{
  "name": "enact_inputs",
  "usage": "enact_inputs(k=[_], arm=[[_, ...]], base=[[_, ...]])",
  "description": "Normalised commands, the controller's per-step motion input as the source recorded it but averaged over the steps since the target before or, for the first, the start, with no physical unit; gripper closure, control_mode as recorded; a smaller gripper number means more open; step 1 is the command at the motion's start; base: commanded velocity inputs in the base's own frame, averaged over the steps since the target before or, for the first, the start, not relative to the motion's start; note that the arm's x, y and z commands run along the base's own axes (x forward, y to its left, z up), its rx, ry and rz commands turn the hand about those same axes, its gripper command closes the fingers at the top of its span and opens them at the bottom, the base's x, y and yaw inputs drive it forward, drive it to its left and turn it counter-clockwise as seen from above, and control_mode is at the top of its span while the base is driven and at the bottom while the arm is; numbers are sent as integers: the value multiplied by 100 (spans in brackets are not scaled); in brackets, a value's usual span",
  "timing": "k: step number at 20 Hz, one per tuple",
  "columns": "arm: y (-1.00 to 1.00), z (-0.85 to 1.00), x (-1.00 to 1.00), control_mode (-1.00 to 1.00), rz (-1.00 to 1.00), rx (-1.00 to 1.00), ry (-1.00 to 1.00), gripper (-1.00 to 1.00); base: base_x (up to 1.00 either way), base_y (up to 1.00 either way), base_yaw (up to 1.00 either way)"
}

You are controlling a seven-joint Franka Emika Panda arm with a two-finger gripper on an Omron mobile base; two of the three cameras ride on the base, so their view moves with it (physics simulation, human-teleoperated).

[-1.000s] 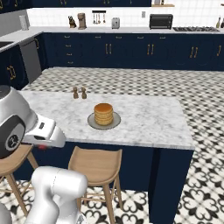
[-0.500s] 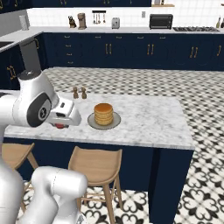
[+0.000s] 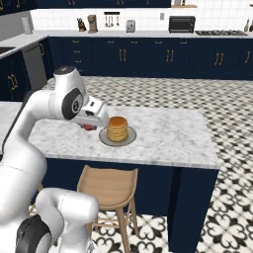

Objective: Take the strawberry from the fridge and place it on top of the pancake, located on the dining counter.

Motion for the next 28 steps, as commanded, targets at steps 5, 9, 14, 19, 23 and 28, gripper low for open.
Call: enact_inputs(k=[5,9,14,19,23,28], arm=[[0,0,100,-100,0,0,4,100],[3,-17,100,-100,0,0,0,100],[0,-40,100,-100,0,7,0,100],[-1,-40,93,-100,0,19,0,100],[0,-16,66,-100,-1,-2,2,100],[0,-41,60,-100,0,-8,0,100]], base=[[0,0,0],[0,0,0],[0,0,0],[0,0,0],[0,0,0],[0,0,0]])
